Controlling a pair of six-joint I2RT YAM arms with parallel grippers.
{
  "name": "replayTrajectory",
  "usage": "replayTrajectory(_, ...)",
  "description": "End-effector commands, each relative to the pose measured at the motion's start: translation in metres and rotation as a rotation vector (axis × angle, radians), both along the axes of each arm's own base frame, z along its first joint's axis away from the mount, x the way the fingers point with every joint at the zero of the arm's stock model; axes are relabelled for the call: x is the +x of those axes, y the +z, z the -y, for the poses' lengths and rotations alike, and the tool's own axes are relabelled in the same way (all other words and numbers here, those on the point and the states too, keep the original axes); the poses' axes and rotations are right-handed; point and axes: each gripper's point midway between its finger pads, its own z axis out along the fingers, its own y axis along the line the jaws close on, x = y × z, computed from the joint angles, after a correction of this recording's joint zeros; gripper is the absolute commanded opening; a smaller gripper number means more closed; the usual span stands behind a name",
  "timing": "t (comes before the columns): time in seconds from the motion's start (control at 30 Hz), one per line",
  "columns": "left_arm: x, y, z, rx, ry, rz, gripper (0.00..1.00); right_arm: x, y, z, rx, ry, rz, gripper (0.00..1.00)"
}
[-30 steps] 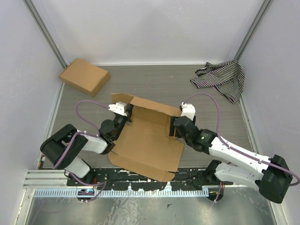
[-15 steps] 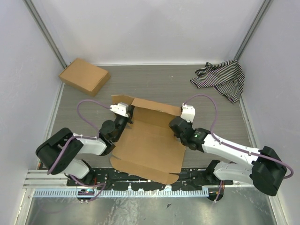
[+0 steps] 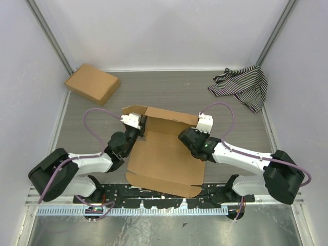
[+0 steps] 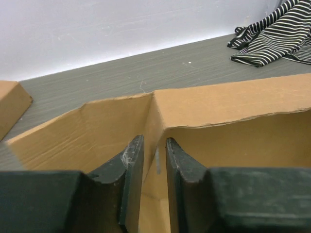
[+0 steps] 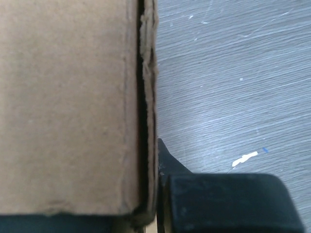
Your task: Fold the paper box
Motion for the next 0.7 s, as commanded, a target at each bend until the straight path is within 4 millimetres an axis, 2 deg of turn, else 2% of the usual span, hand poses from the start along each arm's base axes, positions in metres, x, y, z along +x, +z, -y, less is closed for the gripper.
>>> replayTrajectory(0.0,0.002,0.028,-0.007,-0.019,0.053,-0.021,0.37,0.016,0.023,0.021,-0.072,-0.135,0.131,0.01)
replayTrajectory(0.1,0.0,0.039,-0.019,-0.014,0.104,-0.076,0.45,0.022,0.037,0.024,-0.108,-0.146,0.173,0.01)
replayTrajectory(0.2,-0.008,0.057,-0.036,-0.011,0.155,-0.134,0.51,0.028,0.049,0.017,-0.115,-0.098,0.18,0.01)
replayTrajectory(0.27,-0.01,0.071,-0.058,-0.019,0.253,-0.148,0.58,0.031,0.053,0.014,-0.121,-0.055,0.166,0.01)
replayTrajectory(0.3,-0.009,0.078,-0.077,-0.031,0.347,-0.148,0.67,0.034,0.054,0.012,-0.117,-0.023,0.153,0.01)
replayTrajectory(0.33,-0.008,0.081,-0.09,-0.034,0.41,-0.156,0.73,0.037,0.055,0.012,-0.108,0.002,0.135,0.01)
replayTrajectory(0.37,-0.006,0.081,-0.1,-0.029,0.453,-0.173,0.75,0.041,0.055,0.011,-0.092,0.032,0.114,0.01)
replayTrajectory(0.43,0.002,0.075,-0.115,-0.035,0.489,-0.238,0.75,0.052,0.054,0.013,-0.049,0.087,0.077,0.01)
replayTrajectory(0.5,0.014,0.059,-0.127,-0.08,0.508,-0.333,0.71,0.063,0.051,0.017,-0.023,0.135,0.043,0.01)
replayTrajectory(0.67,0.039,0.016,-0.138,-0.194,0.489,-0.431,0.64,0.081,0.044,0.018,0.024,0.209,-0.025,0.01)
